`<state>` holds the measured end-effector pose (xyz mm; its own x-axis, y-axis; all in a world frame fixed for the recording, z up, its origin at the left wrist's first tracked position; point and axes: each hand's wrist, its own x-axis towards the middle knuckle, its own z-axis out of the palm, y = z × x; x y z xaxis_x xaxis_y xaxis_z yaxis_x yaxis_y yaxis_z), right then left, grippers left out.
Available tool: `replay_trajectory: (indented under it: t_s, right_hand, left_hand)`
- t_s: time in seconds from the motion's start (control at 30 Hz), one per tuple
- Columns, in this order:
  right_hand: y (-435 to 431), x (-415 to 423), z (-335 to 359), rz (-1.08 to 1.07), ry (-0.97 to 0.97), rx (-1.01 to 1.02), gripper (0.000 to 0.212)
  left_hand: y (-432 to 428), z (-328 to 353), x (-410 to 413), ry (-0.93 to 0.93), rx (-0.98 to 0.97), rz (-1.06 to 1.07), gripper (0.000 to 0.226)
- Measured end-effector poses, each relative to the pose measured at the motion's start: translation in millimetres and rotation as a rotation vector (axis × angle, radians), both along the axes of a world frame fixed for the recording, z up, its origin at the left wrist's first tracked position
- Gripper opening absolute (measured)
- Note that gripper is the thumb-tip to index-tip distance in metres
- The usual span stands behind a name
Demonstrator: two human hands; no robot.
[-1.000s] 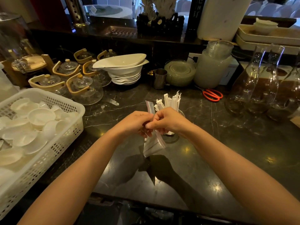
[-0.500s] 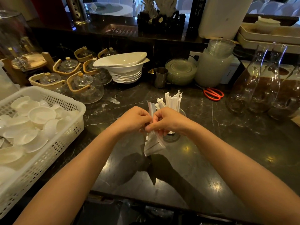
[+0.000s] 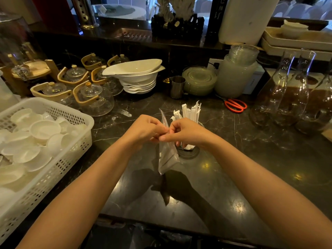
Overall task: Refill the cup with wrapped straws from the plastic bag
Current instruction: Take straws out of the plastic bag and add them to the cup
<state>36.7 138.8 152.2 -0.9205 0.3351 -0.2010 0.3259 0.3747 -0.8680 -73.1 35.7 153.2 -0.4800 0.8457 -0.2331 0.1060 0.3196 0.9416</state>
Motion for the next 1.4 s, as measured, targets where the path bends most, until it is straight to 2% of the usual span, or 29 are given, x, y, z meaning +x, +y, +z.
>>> replay_trajectory:
  t_s: [0.1, 0.33, 0.5, 0.67, 0.73, 0.83, 0.97, 1.07, 1.23, 1.4]
  right_hand:
    - [-1, -1, 1, 0.011, -0.012, 0.012, 0.024]
    - [2, 1, 3, 0.024, 0.02, -0.048, 0.023]
    - [4, 1, 1, 0.033, 0.057, -0.205, 0.023]
    - [8, 1, -8, -0.015, 0.172, -0.537, 0.026]
    - [9, 0, -12, -0.082, 0.207, -0.587, 0.026]
    - [9, -3, -16, -0.209, 0.197, -0.455, 0.032]
    - [13, 2, -17, -0.254, 0.119, -0.131, 0.035]
    - [20, 9, -15, -0.269, 0.082, -0.007, 0.034]
    - [32, 16, -10, -0.261, 0.035, 0.135, 0.035]
    - [39, 19, -1, -0.128, -0.053, 0.228, 0.035]
  left_hand:
    - [2, -1, 2, -0.073, 0.055, -0.003, 0.025]
    - [3, -3, 0, -0.167, 0.078, -0.063, 0.033]
    - [4, -4, -4, -0.261, 0.087, -0.122, 0.032]
    - [5, -6, -5, -0.345, 0.159, -0.115, 0.026]
    - [6, -8, -4, -0.313, 0.188, -0.091, 0.024]
    - [7, -10, 0, -0.151, 0.177, -0.014, 0.026]
    - [1, -12, -8, 0.094, 0.119, 0.082, 0.029]
    - [-5, -8, -17, 0.23, 0.109, 0.128, 0.028]
    - [-11, 2, -27, 0.298, 0.103, 0.171, 0.028]
    - [-14, 11, -29, 0.339, 0.031, 0.081, 0.026]
